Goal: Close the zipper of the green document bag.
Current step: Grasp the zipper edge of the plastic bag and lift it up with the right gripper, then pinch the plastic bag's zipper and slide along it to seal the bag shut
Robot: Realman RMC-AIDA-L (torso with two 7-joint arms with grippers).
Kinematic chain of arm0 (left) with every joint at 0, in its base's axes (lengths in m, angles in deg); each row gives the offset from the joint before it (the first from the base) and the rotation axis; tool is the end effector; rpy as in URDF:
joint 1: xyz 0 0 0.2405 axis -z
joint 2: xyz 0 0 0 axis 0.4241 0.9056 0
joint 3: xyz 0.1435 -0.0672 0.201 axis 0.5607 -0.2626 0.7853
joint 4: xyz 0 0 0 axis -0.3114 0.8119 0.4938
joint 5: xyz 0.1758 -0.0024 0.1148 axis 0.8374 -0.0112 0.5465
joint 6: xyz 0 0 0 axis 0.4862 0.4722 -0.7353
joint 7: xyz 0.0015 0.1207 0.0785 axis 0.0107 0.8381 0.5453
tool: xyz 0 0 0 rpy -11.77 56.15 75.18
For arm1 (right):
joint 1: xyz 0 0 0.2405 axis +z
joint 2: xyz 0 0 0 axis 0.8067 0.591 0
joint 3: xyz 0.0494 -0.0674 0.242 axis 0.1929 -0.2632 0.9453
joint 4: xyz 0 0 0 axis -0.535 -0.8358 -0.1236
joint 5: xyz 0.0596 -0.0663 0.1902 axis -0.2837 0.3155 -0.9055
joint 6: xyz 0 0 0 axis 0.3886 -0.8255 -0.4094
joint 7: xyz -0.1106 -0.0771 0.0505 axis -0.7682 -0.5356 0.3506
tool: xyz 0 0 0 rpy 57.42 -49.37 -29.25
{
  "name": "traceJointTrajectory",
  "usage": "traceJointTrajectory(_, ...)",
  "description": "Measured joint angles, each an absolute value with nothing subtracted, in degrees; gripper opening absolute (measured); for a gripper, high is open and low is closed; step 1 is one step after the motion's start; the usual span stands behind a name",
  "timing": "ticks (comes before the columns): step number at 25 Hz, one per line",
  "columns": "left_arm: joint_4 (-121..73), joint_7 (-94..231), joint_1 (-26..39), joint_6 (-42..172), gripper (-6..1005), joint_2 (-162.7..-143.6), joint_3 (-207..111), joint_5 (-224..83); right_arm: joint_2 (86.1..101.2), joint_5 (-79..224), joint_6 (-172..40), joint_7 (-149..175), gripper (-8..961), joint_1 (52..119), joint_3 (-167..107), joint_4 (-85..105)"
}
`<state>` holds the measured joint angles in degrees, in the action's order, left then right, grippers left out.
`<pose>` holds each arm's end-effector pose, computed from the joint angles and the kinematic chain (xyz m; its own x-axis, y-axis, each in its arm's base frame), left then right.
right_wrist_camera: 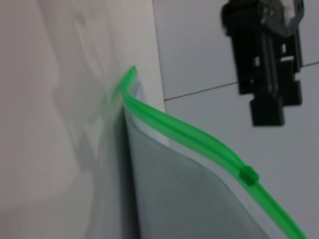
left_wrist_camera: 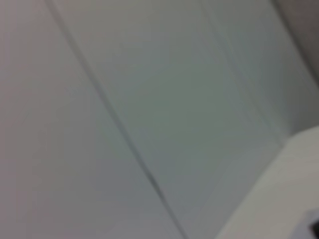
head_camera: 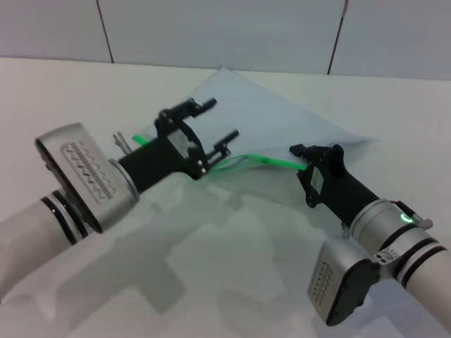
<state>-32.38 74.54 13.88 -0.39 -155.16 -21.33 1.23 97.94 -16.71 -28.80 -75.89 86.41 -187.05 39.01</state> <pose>-0.2539 0.3456 -0.0644 0.8771 -0.3490 0.3300 0.0480 -0.6200 -0.7832 0.2386 0.3259 -0.1284 0.7403 0.4758 0.4750 0.6424 -0.2920 -0.7086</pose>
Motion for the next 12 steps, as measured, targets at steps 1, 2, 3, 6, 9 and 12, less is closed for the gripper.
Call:
traceJointTrajectory(1, -32.4, 75.0, 14.2, -0.2, 573, -155.21, -19.8, 1.2, 97.94, -16.7, -28.8, -75.9, 54, 86.5, -187.1, 39.0)
traceJointTrajectory(2, -32.4, 75.1, 14.2, -0.1, 569, -155.23, -19.4, 1.3, 97.94, -16.7, -28.8, -75.9, 54, 86.7, -187.1, 39.0)
traceJointTrajectory(3, -32.4, 75.4, 14.4, -0.1, 564, -155.25, -18.5, 1.4, 97.99, -16.7, -28.8, -75.9, 54, 86.8, -187.1, 39.0)
traceJointTrajectory(6, -32.7, 76.2, 14.9, 0.1, 550, -155.28, -16.1, 1.8, 98.04, -16.6, -28.7, -75.9, 54, 87.1, -187.1, 39.0)
traceJointTrajectory(9, -33.0, 76.9, 15.1, 0.1, 536, -155.32, -15.2, 1.9, 98.0, -16.6, -28.6, -75.9, 53, 87.2, -187.0, 39.1)
traceJointTrajectory(12, -33.5, 78.8, 15.3, 0.2, 522, -155.36, -14.9, 1.9, 98.05, -16.6, -28.2, -75.8, 52, 87.3, -187.0, 39.2)
